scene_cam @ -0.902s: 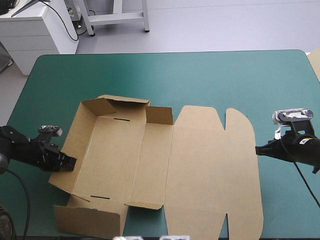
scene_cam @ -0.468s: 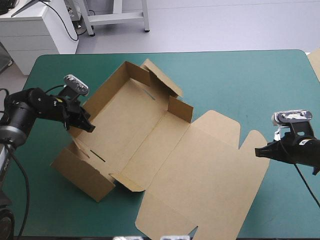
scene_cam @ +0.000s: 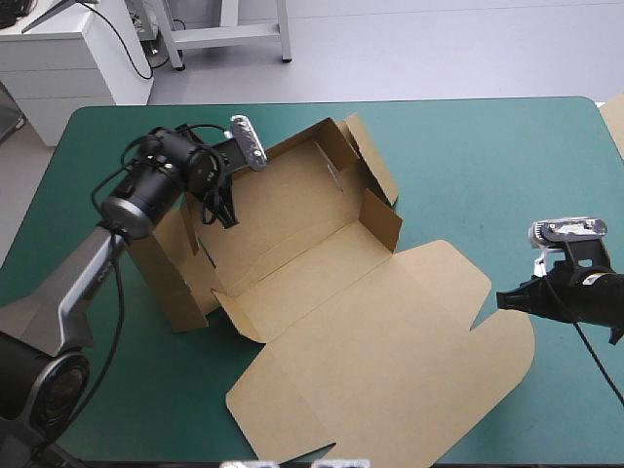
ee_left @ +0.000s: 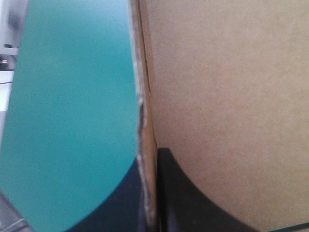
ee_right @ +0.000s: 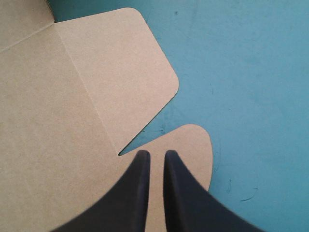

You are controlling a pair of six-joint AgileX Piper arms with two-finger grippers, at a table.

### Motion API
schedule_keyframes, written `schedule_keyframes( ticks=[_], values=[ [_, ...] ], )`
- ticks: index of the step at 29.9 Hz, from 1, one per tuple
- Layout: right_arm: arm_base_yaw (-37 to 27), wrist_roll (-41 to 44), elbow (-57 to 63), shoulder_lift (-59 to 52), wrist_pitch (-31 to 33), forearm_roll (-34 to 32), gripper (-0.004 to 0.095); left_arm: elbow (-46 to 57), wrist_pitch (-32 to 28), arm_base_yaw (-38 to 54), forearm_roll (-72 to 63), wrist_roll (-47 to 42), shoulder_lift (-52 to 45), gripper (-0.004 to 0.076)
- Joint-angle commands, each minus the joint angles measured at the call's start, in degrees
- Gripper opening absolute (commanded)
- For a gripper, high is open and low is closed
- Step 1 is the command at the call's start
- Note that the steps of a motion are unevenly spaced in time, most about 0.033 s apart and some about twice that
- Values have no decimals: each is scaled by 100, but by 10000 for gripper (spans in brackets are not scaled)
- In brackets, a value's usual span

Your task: Fold the box

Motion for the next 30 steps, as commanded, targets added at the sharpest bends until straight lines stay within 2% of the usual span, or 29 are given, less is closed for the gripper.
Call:
schedule_keyframes(
  ticks=[1,5,9,21,28,30],
  values=[
    [-52,-11,-145,-88,-161,131,87,-308,-300,-585,1434,-462,-80,-8],
    [-52,-11,-145,-88,-151,131,87,-309,-651,-1199,2563,-932,-29,-8],
    [-52,-11,-145,-88,-145,131,87,-309,-1080,-1644,3126,-1442,-29,-8],
    [-52,-24,-145,-88,-108,131,87,-309,-1338,-2382,3223,-1373,-70,-8],
    [-52,-24,-145,-88,-119,120,87,231,-2249,-2722,3071,-1293,-595,-8],
    [-52,-24,-145,-88,-119,120,87,435,-2332,-2736,3050,-1255,-761,-8]
  ],
)
